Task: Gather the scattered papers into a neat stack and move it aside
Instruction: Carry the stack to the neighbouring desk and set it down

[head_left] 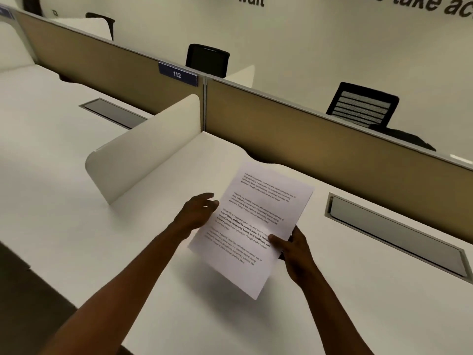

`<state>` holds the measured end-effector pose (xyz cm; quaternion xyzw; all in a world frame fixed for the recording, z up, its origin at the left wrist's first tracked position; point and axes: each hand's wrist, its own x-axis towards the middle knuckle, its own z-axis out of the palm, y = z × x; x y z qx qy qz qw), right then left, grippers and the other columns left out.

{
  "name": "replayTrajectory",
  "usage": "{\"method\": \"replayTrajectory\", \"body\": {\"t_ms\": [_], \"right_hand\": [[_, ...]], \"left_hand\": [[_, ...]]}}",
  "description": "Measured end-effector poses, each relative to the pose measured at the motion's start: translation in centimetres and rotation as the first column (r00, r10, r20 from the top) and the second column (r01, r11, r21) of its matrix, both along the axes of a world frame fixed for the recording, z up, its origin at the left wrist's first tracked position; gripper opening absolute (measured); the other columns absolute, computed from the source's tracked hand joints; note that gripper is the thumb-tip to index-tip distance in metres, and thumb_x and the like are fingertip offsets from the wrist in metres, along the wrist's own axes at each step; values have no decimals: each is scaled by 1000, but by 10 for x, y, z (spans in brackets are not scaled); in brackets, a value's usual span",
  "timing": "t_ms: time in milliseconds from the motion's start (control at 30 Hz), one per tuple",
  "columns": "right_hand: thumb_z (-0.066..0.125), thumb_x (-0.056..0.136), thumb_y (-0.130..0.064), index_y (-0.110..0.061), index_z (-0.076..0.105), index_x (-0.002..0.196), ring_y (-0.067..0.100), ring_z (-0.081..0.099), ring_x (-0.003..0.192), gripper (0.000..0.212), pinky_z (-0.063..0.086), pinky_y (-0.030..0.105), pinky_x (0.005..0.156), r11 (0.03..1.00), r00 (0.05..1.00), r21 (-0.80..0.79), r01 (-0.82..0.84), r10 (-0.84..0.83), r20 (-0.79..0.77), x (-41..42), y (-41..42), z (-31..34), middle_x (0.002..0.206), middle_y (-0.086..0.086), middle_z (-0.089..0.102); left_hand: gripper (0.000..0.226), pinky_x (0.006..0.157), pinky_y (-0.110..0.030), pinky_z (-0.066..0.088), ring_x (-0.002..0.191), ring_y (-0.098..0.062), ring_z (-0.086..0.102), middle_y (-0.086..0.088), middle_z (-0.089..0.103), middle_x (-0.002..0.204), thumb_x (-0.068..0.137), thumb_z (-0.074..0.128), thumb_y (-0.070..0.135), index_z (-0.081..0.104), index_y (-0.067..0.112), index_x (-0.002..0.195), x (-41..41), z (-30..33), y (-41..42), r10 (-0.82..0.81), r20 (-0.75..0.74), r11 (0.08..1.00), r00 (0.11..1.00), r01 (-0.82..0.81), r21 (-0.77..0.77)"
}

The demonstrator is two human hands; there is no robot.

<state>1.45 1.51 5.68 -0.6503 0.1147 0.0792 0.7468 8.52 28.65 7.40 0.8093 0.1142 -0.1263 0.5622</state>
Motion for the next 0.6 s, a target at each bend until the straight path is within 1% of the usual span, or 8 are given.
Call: {"method": "replayTrajectory", "body": {"t_ms": [67,133,200,267,333,400,433,600], "right_hand": [[72,84,-2,-28,58,124,21,73,98,50,60,34,70,998,998,-4,-66,66,8,24,12,6,114,-3,74],[73,84,-3,-25,56,128,22,73,100,52,61,36,70,996,996,-9,-93,93,-11,44,26,3,118,-1,73],[73,83,-2,-22,55,128,25,73,99,52,61,39,69,998,995,-16,-59,57,-80,60,45,-10,120,3,71],[71,84,1,-18,54,125,25,70,100,48,61,40,71,998,985,-52,-22,12,-174,67,66,-30,122,7,69],[69,85,4,-13,51,129,29,67,105,50,59,46,83,998,967,-60,-6,-9,-256,70,85,-51,125,12,66],[67,86,5,-12,48,133,32,63,112,53,53,54,97,997,956,-79,-1,-22,-292,76,101,-66,128,13,63],[67,87,4,-14,48,131,31,63,113,52,51,55,99,995,955,-99,2,-32,-296,80,109,-70,127,12,63],[66,90,-11,-20,55,118,27,64,105,31,54,50,96,972,918,-201,123,-188,-349,133,148,-70,115,5,64]], "left_hand": [[41,105,-40,47,117,-23,61,-4,65,126,95,61,32,57,24,135,19,5,10,17,-6,1000,1000,-17,20],[37,102,-39,49,114,-24,63,-6,67,123,93,64,23,63,21,130,32,0,20,98,35,991,995,-101,92],[37,98,-32,47,115,-24,62,-7,66,124,90,66,19,65,17,127,38,-15,30,171,17,976,985,-172,131],[37,96,-31,45,117,-25,60,-10,64,127,90,66,16,65,13,127,41,-39,39,183,-58,971,981,-171,170],[35,95,-30,46,117,-26,60,-12,64,127,90,65,14,66,11,125,43,-64,50,180,-120,967,976,-154,202],[31,87,-26,46,109,-24,62,-12,66,124,89,63,11,69,11,120,48,-81,62,194,-139,962,971,-161,220],[30,83,-25,44,106,-23,62,-12,67,122,89,63,11,69,10,118,54,-88,68,199,-141,961,970,-165,223],[32,82,-23,43,109,-28,64,-15,67,121,89,62,11,68,9,120,111,-98,97,251,-83,941,965,-223,253]]}}
